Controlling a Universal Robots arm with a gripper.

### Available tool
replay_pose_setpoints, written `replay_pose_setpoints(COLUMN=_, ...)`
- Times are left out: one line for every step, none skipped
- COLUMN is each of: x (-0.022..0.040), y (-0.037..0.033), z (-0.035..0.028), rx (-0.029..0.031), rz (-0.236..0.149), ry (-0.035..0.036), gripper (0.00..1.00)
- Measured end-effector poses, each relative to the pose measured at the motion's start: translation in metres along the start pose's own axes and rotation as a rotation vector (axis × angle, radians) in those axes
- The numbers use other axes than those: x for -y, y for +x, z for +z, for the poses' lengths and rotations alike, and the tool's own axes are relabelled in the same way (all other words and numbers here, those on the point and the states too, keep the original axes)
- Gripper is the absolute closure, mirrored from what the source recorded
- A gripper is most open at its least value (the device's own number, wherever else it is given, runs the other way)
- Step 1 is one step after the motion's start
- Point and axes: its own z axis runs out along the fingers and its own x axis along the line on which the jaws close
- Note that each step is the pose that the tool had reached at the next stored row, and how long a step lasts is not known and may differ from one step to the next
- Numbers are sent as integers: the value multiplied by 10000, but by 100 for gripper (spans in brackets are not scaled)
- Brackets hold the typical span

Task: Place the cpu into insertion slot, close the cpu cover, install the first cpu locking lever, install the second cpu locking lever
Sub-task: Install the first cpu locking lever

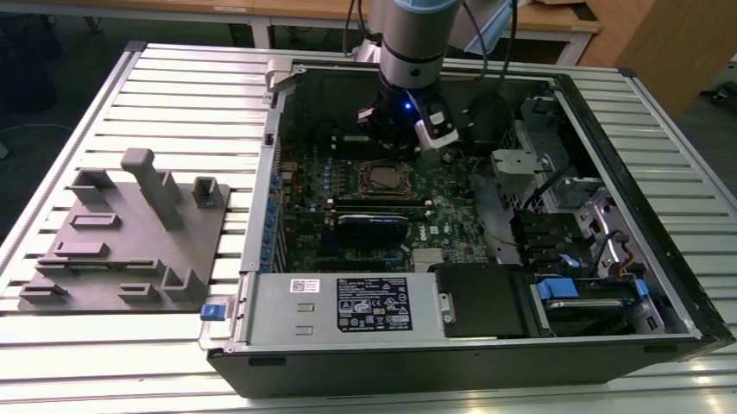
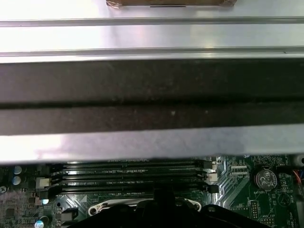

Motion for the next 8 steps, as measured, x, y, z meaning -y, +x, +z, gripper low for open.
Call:
replay_pose_setpoints(x=1, y=-2, z=8, rx=0, rz=2, ry=0, gripper=89)
replay_pose_setpoints(x=2, y=-4, z=16, rx=1, rz=4, ry=0, gripper=89)
replay_pose_setpoints(x=4, y=-6, z=24, rx=1, rz=6, ry=0, gripper=89)
replay_pose_setpoints(x=5, y=-8, z=32, rx=1, rz=8, ry=1, gripper=89)
replay_pose_setpoints(x=6, y=-10, z=41, rx=1, rz=10, ry=1, gripper=89)
replay_pose_setpoints(x=8, y=-12, z=49, rx=1, rz=11, ry=2, gripper=89)
replay_pose_setpoints(x=9, y=-13, z=58, rx=2, rz=13, ry=1, gripper=89)
replay_pose_setpoints(x=10, y=-15, z=65, rx=1, rz=13, ry=1, gripper=89)
